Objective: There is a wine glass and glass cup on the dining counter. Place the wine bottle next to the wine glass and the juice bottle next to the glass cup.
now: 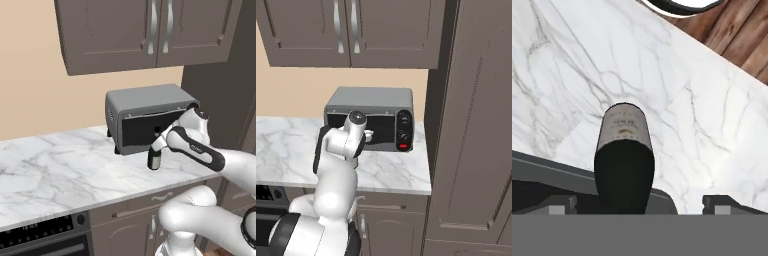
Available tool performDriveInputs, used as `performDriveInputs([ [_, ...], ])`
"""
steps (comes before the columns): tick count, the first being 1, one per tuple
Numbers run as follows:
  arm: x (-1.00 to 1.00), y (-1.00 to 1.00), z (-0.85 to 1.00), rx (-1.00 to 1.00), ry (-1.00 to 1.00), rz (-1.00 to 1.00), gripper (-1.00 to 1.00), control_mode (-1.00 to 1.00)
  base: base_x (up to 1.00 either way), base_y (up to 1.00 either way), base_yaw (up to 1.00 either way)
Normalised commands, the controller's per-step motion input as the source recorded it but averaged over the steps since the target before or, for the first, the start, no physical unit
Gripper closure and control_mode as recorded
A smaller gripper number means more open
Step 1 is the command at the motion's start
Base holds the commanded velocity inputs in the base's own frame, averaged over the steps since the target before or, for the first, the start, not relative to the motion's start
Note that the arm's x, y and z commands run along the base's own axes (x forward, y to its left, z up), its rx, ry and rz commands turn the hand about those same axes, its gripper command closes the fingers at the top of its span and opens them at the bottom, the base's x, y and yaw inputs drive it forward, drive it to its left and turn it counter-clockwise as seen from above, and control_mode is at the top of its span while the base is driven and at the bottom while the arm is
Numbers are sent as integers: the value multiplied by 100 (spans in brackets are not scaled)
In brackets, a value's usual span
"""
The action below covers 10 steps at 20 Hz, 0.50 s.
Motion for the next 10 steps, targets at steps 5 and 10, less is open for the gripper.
performDriveInputs([
  [5, 19, 0, -10, -19, -1, -12, -100, -100, 0, 0, 0],
  [10, 6, 0, -22, -11, 0, -13, -100, -100, 0, 0, 0],
])
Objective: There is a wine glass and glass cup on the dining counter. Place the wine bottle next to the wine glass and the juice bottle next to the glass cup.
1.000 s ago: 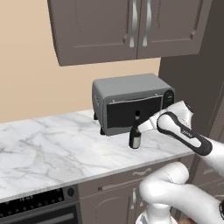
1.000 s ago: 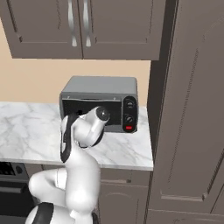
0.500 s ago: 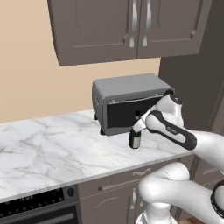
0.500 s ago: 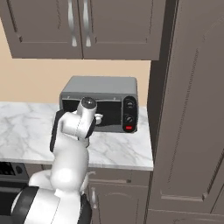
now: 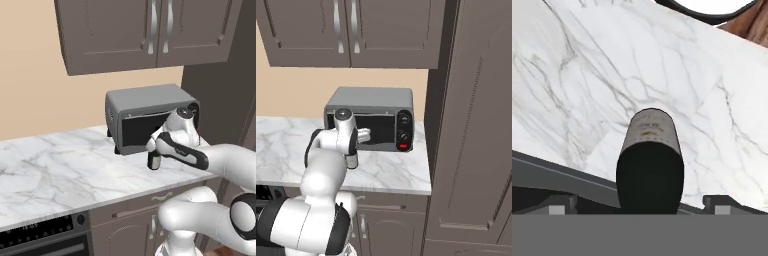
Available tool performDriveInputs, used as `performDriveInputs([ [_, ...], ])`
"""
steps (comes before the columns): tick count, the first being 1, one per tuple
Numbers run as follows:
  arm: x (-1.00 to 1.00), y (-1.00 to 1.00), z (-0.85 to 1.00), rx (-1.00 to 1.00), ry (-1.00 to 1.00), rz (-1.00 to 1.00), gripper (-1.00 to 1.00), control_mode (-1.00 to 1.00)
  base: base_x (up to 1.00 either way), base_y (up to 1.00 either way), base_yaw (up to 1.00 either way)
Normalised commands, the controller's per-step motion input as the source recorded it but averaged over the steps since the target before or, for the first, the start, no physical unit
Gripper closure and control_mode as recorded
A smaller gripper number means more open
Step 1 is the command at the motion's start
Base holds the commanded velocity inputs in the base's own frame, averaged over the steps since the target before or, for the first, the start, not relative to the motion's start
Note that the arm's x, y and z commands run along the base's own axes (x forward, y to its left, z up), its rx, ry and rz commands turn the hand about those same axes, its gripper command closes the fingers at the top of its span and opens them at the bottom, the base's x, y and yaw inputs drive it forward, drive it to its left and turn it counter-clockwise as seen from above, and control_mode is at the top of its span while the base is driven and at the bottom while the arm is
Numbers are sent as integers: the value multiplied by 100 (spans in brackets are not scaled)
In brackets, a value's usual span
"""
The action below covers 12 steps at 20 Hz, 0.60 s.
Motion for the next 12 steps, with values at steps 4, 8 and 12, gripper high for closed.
performDriveInputs([
  [4, 0, 0, -20, -2, 0, -11, -100, -100, 0, 0, 0],
  [8, 8, 0, -10, 0, -1, -10, -100, -100, 0, 0, 0],
  [12, 10, 4, -3, 0, -6, -7, -100, -100, 0, 0, 0],
])
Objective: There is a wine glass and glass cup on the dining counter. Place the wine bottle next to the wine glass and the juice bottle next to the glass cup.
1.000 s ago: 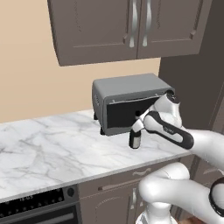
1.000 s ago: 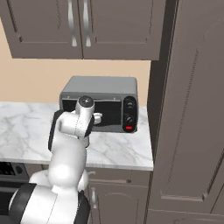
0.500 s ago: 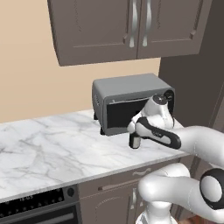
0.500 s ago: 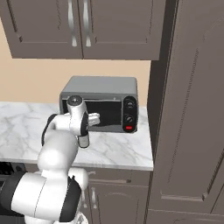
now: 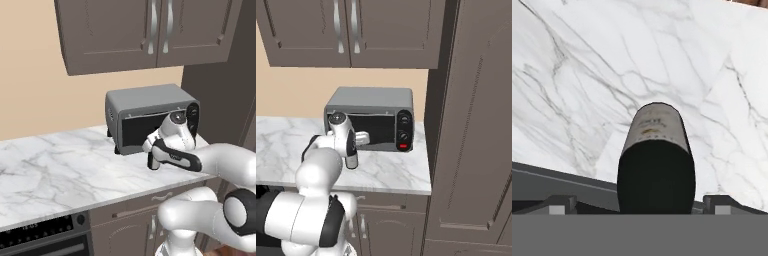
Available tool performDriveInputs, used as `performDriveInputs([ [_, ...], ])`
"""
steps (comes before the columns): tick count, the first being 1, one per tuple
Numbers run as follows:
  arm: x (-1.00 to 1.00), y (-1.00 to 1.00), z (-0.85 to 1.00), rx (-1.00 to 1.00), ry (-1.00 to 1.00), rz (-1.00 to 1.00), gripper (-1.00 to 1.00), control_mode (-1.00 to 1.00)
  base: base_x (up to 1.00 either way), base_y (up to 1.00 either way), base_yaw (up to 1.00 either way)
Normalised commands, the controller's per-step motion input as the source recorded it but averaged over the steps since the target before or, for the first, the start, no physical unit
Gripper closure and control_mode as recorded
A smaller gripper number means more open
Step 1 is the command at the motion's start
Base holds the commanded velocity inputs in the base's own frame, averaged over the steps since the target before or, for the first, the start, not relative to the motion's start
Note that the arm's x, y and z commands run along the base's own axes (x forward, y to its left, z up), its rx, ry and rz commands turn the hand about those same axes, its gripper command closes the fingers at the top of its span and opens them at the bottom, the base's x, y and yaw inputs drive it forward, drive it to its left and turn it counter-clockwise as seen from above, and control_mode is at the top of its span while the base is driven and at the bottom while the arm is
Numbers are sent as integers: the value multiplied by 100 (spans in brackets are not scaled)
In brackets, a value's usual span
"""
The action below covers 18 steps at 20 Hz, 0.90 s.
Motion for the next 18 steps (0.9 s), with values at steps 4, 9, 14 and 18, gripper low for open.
performDriveInputs([
  [4, 9, 3, -22, 0, -9, -5, -100, -100, 0, 0, 0],
  [9, 10, 1, -27, 0, -7, -4, -100, -100, 0, 0, 0],
  [14, 7, 0, -15, 0, -5, -3, -100, -100, 0, 0, 0],
  [18, 0, 0, -12, 2, 0, -2, 100, -100, 0, 0, 0],
])
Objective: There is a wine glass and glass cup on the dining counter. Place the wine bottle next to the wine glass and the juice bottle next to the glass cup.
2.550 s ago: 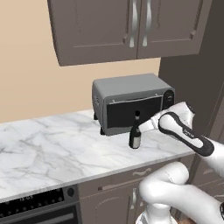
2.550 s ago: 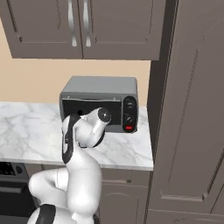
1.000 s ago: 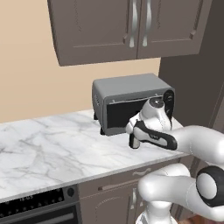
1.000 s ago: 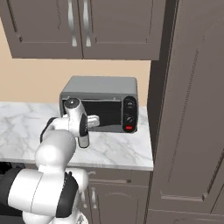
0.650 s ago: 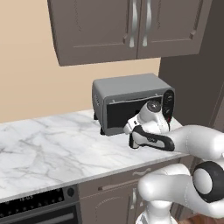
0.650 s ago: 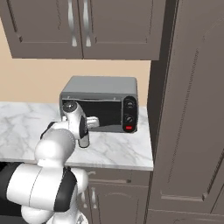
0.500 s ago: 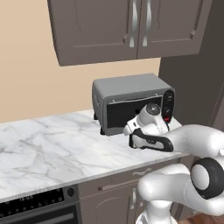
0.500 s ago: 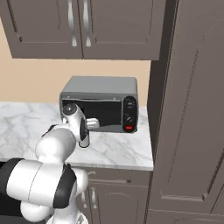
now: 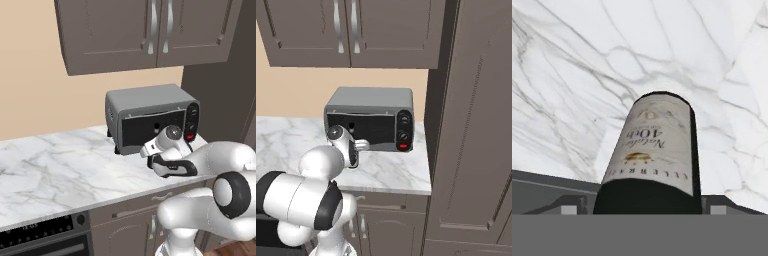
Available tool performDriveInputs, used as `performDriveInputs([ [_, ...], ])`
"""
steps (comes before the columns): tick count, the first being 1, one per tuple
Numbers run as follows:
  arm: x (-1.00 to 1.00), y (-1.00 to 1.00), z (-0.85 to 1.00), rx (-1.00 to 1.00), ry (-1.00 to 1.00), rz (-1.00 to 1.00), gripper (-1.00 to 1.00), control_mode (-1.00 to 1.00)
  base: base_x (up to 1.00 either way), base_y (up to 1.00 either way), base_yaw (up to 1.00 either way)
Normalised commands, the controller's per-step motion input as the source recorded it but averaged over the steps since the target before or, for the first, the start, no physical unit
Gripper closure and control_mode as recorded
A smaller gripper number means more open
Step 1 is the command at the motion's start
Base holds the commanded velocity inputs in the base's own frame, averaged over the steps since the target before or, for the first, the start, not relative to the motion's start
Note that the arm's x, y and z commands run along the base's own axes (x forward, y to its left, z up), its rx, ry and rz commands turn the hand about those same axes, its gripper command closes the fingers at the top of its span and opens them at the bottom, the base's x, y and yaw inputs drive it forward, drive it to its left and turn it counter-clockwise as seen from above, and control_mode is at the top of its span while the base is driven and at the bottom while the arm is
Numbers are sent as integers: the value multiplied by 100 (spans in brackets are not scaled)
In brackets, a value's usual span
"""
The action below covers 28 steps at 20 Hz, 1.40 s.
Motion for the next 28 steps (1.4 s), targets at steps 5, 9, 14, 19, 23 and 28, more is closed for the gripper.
performDriveInputs([
  [5, 0, 0, 0, 2, 1, 0, 100, -100, 0, 0, 0],
  [9, -34, 5, 9, 0, 1, 0, 100, -100, 0, 0, 0],
  [14, -73, 17, 92, 0, -7, 0, 100, -100, 0, 0, 0],
  [19, -55, 29, 96, 2, -1, 6, 100, -100, 0, 0, 0],
  [23, -31, 24, 91, 10, 0, 20, 100, -100, 0, 0, 0],
  [28, -29, 27, 89, 10, 0, 31, 100, -100, 0, 0, 0],
])
